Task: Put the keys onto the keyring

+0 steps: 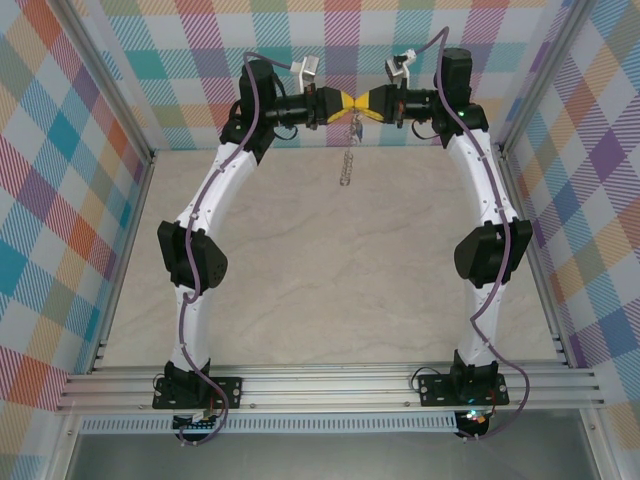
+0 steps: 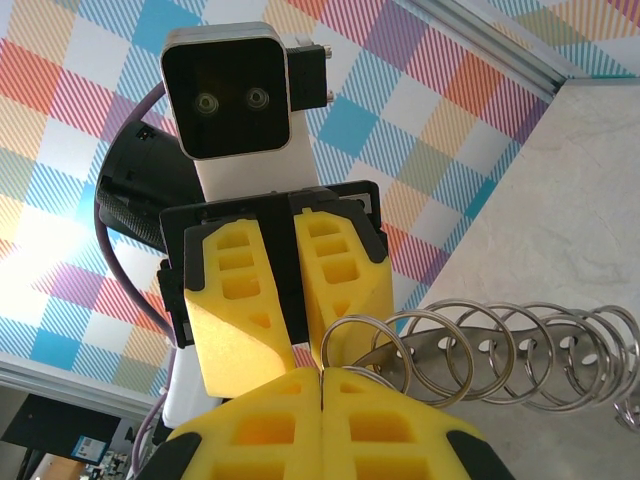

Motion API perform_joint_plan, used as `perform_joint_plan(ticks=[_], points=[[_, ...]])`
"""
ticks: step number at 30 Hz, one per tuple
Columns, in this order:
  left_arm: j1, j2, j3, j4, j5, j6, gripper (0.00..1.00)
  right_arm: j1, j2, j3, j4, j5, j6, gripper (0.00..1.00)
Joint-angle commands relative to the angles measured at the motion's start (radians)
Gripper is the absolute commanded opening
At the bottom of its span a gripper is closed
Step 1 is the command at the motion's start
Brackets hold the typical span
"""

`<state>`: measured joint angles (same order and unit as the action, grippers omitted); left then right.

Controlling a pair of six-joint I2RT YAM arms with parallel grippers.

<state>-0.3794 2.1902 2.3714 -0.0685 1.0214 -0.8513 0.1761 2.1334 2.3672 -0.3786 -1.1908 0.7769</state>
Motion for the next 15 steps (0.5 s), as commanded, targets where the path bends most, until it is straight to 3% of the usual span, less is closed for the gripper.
perform_joint_plan(ticks=[1,10,15], points=[[-0.036,-0.056,0.009,0.061,0.069,0.004,0.18,-0.001,0.01,-0.015,0.032,0.005,-0.001,0.0],[-0.043,-0.083,0.01,-0.097,0.05,0.15,0.11,-0.001,0.011,-0.019,0.03,0.002,0.004,0.0],[-0.05,-0.077,0.025,-0.097,0.055,0.156,0.11,-0.001,0.013,-0.02,0.033,0.0,0.008,0.0]])
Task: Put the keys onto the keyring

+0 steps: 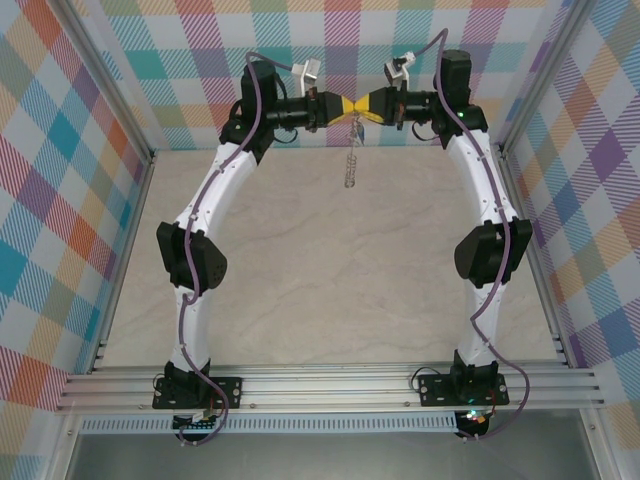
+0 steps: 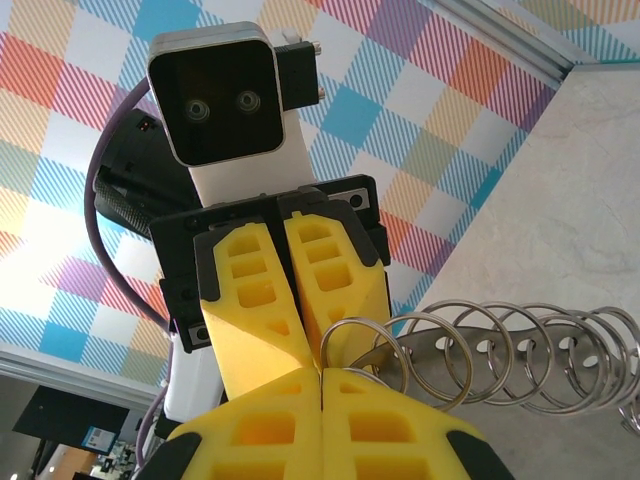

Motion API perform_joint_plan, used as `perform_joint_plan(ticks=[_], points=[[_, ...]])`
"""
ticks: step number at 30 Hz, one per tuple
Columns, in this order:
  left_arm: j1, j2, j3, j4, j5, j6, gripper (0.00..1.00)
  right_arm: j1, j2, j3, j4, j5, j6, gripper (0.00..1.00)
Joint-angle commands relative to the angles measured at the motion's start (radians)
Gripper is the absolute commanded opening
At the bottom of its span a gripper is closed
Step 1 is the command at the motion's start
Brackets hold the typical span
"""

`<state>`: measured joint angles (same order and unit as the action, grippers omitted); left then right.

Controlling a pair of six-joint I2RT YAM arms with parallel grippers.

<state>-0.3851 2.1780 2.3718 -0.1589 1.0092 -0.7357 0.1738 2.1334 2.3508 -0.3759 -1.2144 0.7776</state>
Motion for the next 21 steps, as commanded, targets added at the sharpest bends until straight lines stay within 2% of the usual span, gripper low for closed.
perform_joint_plan(ticks=[1,4,7,13,19,21], points=[[-0.047,-0.062,0.032,-0.007,0.065,0.041,0.12,0.001,0.013,-0.005,0.03,0.024,0.007,0.0],[-0.059,-0.049,0.051,-0.012,0.069,0.041,0.17,0.001,0.014,-0.005,0.03,0.024,0.008,0.0],[-0.064,-0.047,0.054,-0.019,0.072,0.046,0.17,0.001,0.014,-0.007,0.031,0.027,0.009,0.0],[-0.067,-0.048,0.055,-0.024,0.062,0.054,0.0,0.001,0.011,-0.01,0.034,0.028,0.009,0.0],[-0.069,-0.047,0.055,-0.027,0.026,0.054,0.0,0.001,0.008,-0.021,0.06,0.034,0.036,0.0],[-0.068,-0.05,0.055,-0.022,0.009,0.055,0.0,-0.001,0.004,-0.022,0.071,0.044,0.048,0.14]])
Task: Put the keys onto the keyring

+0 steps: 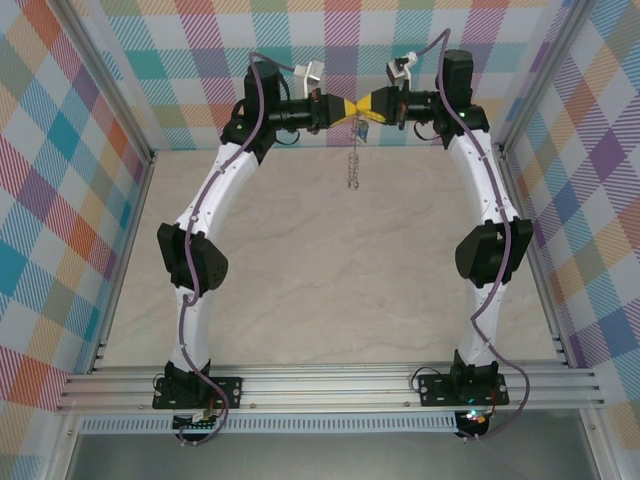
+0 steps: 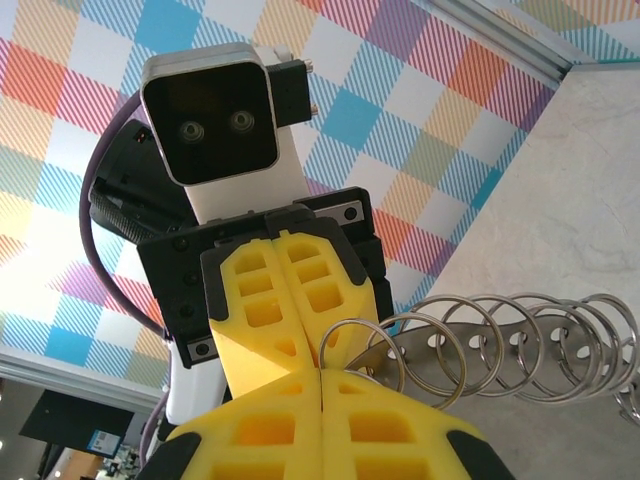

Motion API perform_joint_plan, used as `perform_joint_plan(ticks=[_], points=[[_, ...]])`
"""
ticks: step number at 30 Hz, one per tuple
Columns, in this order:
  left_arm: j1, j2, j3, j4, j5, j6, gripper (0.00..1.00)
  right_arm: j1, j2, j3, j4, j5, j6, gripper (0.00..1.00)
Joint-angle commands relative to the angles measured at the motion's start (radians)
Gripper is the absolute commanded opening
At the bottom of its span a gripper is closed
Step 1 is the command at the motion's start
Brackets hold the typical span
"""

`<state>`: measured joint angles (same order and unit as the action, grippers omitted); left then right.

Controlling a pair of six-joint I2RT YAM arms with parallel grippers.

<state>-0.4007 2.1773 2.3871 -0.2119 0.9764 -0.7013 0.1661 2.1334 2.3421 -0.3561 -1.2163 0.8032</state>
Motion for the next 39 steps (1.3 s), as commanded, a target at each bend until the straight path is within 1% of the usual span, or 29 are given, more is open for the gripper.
perform_joint_plan(ticks=[1,4,7,10,16,20,27,30,35,39], points=[[-0.053,-0.05,0.039,0.028,0.025,0.022,0.0,0.005,0.0,-0.014,0.053,0.054,0.024,0.2],[-0.052,-0.051,0.04,0.041,0.0,0.014,0.0,-0.013,-0.025,-0.023,0.066,0.084,0.032,0.36],[-0.049,-0.053,0.039,0.062,-0.018,-0.001,0.0,-0.036,-0.062,-0.065,0.1,0.111,0.05,0.43],[-0.049,-0.055,0.039,0.077,-0.029,-0.016,0.0,-0.055,-0.115,-0.148,0.17,0.143,0.081,0.47],[-0.046,-0.053,0.04,0.105,-0.05,-0.045,0.0,-0.08,-0.228,-0.361,0.297,0.232,0.117,0.49],[-0.042,-0.047,0.039,0.13,-0.064,-0.079,0.0,-0.096,-0.286,-0.499,0.43,0.256,0.177,0.5],[-0.041,-0.04,0.039,0.132,-0.07,-0.097,0.0,-0.097,-0.321,-0.574,0.502,0.23,0.189,0.5],[-0.04,-0.039,0.039,0.131,-0.079,-0.102,0.0,-0.097,-0.341,-0.598,0.5,0.234,0.172,0.5],[-0.036,-0.037,0.041,0.117,-0.096,-0.109,0.0,-0.097,-0.402,-0.654,0.448,0.27,0.104,0.5],[-0.038,-0.034,0.04,0.112,-0.103,-0.114,0.0,-0.086,-0.454,-0.682,0.374,0.316,0.022,0.5]])
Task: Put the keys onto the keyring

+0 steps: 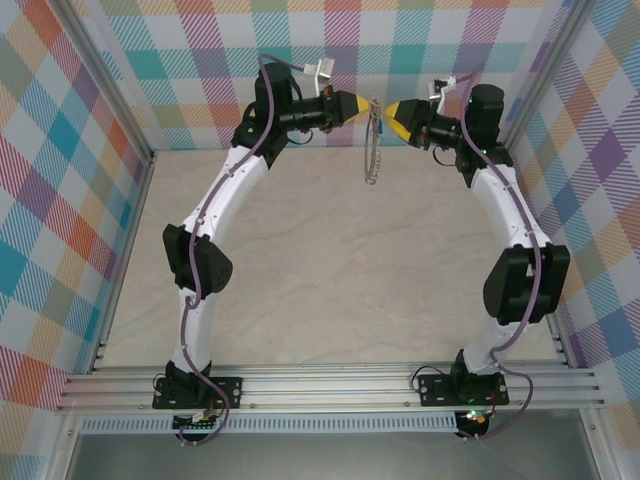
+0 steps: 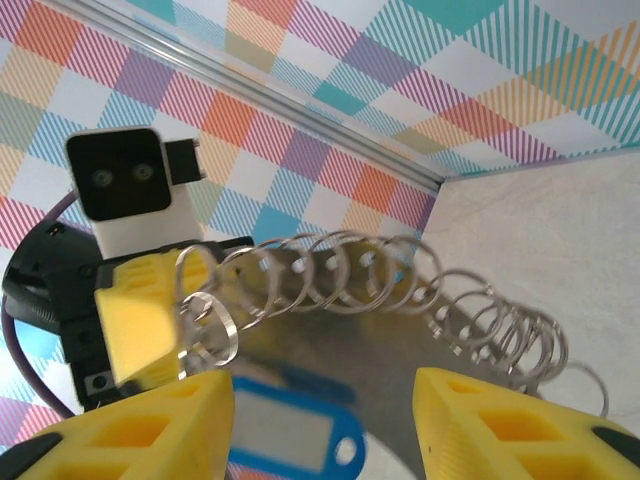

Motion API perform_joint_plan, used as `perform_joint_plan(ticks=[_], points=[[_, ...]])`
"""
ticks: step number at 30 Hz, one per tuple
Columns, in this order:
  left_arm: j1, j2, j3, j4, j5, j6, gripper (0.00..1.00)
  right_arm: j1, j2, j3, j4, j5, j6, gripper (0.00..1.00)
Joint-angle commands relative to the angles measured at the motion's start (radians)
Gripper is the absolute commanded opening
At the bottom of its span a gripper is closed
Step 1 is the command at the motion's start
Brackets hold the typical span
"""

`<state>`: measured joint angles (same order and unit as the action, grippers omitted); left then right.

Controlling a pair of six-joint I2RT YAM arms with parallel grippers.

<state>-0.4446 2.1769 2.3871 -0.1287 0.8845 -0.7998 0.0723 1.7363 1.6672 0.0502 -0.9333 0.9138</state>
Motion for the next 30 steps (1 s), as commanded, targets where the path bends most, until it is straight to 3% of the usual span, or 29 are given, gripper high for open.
perform_joint_plan(ticks=[1,11,30], points=[[0.006,-0.034,0.04,0.029,-0.011,-0.016,0.0,0.012,-0.067,-0.007,-0.058,0.045,-0.114,0.5],[0.007,-0.032,0.041,0.037,-0.01,-0.033,0.0,0.073,-0.097,0.044,-0.318,0.187,-0.357,0.5],[0.006,-0.031,0.041,0.049,-0.008,-0.052,0.0,0.11,-0.017,0.16,-0.376,0.202,-0.397,0.45]])
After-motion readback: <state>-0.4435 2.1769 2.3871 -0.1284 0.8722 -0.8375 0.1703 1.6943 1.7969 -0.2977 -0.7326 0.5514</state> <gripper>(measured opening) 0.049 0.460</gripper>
